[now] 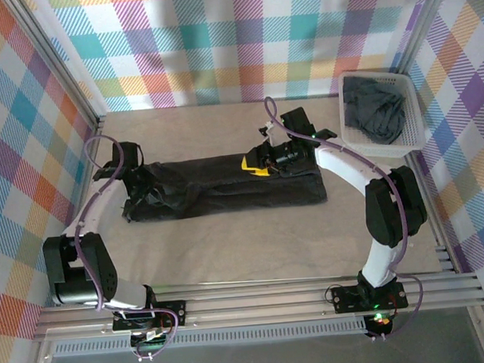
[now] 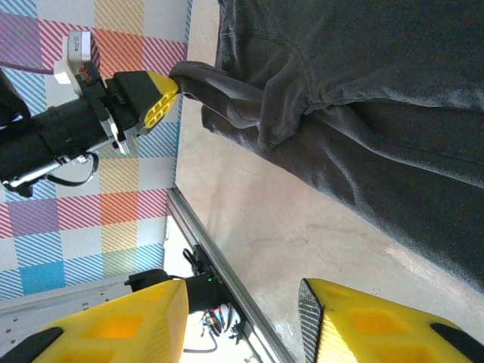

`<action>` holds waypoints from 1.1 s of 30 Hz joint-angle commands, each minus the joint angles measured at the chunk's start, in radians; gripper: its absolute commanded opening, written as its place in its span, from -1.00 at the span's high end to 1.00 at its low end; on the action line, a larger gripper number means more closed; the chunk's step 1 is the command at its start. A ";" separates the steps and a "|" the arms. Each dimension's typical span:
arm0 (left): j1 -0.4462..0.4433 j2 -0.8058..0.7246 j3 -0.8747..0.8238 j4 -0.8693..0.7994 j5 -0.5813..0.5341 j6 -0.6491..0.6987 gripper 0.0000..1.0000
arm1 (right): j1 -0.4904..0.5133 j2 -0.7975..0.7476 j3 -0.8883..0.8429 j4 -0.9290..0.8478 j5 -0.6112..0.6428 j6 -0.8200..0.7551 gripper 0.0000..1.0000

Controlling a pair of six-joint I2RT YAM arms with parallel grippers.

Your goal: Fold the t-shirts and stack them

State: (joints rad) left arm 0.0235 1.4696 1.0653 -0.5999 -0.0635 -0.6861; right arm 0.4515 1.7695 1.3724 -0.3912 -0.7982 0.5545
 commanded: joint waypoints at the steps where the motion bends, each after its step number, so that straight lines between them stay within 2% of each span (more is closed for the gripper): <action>1: 0.031 0.047 0.021 -0.040 -0.033 0.036 1.00 | -0.004 -0.040 -0.003 0.014 -0.022 -0.001 0.13; 7: 0.071 0.104 0.014 -0.032 -0.055 0.052 1.00 | -0.004 -0.041 -0.013 0.008 -0.020 -0.007 0.13; 14: 0.105 0.203 0.046 -0.017 -0.049 0.103 0.78 | -0.004 -0.033 -0.006 0.005 -0.019 -0.007 0.14; 15: 0.106 0.217 0.051 -0.015 -0.045 0.108 0.69 | -0.003 -0.030 -0.003 0.002 -0.017 -0.008 0.14; 17: 0.109 0.240 0.067 -0.023 -0.041 0.114 0.38 | -0.004 -0.028 0.002 -0.002 -0.016 -0.011 0.14; 20: 0.109 0.230 0.081 -0.062 -0.084 0.098 0.28 | -0.004 -0.025 0.010 -0.017 -0.006 -0.021 0.14; 26: 0.096 0.070 0.065 -0.138 -0.182 0.034 0.25 | -0.006 -0.021 0.014 -0.047 0.021 -0.037 0.15; 29: 0.037 0.000 0.053 -0.111 -0.139 -0.032 0.32 | -0.019 -0.002 0.023 -0.071 0.060 -0.044 0.18; 33: -0.012 0.061 0.026 -0.001 0.052 -0.170 0.54 | -0.060 0.062 0.078 -0.174 0.162 -0.064 0.30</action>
State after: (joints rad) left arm 0.0391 1.4723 1.1172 -0.6537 -0.1364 -0.7380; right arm 0.4248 1.7882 1.3975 -0.4797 -0.7200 0.5289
